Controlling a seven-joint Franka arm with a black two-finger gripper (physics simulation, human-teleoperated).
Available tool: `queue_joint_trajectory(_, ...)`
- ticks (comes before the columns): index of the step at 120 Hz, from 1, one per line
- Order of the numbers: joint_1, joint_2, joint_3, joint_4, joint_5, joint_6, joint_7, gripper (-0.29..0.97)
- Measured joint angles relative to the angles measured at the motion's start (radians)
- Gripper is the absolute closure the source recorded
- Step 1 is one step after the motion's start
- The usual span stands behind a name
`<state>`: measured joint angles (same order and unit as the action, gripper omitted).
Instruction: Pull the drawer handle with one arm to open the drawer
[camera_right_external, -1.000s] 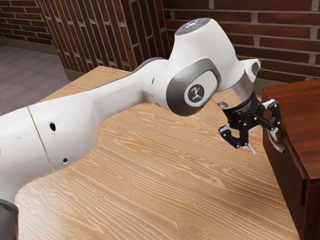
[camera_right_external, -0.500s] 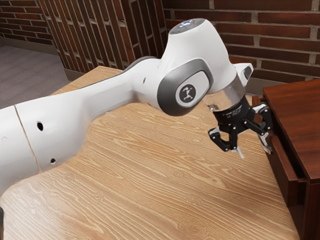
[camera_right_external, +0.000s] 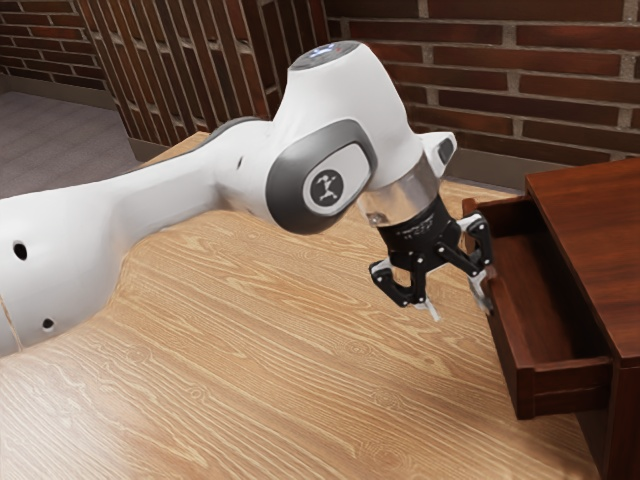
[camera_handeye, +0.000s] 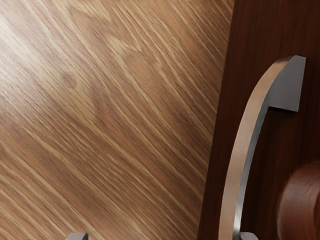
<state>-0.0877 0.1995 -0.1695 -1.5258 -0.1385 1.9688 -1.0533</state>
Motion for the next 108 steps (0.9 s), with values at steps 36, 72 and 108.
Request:
queue_joint_trajectory(36,0.013,-0.109,0.032,-0.128,-0.023,0.004,0.035,0.35)
queue_joint_trajectory(72,0.047,-0.197,0.044,-0.237,-0.024,0.006,0.066,0.35)
queue_joint_trajectory(108,0.037,-0.227,0.069,-0.266,-0.025,0.006,0.092,0.35)
